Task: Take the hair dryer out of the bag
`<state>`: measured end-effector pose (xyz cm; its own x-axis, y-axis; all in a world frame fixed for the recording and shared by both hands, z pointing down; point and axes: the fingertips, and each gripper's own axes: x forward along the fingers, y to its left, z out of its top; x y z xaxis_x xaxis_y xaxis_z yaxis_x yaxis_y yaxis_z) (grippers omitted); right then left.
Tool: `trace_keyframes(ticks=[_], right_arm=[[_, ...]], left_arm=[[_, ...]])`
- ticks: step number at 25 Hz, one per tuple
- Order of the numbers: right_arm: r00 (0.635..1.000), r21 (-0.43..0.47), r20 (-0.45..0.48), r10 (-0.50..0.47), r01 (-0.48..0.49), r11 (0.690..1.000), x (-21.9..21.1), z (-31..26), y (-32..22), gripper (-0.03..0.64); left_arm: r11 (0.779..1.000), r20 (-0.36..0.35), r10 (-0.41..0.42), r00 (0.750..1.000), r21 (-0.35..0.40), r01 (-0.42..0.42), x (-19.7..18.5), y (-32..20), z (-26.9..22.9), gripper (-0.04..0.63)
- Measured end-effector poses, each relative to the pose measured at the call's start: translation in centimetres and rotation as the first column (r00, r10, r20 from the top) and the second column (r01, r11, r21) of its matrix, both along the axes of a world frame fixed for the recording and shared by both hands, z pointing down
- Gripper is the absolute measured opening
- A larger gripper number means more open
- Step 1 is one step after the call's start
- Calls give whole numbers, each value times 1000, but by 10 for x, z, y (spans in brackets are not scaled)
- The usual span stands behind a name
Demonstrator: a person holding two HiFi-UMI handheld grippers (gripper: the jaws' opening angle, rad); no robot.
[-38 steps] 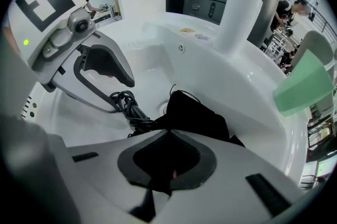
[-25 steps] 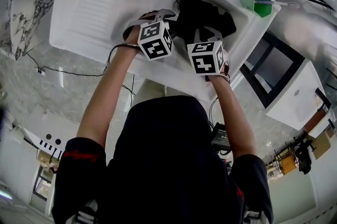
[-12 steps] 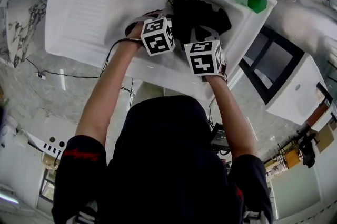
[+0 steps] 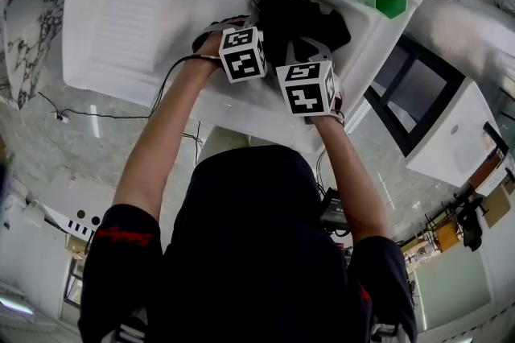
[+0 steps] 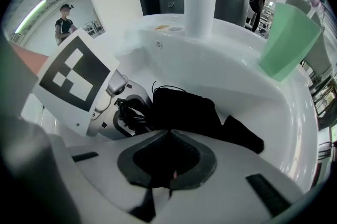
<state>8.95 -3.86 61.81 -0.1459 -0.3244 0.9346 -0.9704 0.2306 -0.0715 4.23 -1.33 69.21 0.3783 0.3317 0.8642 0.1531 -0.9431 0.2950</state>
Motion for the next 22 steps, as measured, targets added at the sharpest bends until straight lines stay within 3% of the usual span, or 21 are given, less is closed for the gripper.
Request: trace_keyframes(ticks=[22], right_arm=[[1000,-9,6,8,-8,1000,1,2,-2,41]], left_arm=[[1000,42,-4,999,-21,5,-5,-3,-4,230]])
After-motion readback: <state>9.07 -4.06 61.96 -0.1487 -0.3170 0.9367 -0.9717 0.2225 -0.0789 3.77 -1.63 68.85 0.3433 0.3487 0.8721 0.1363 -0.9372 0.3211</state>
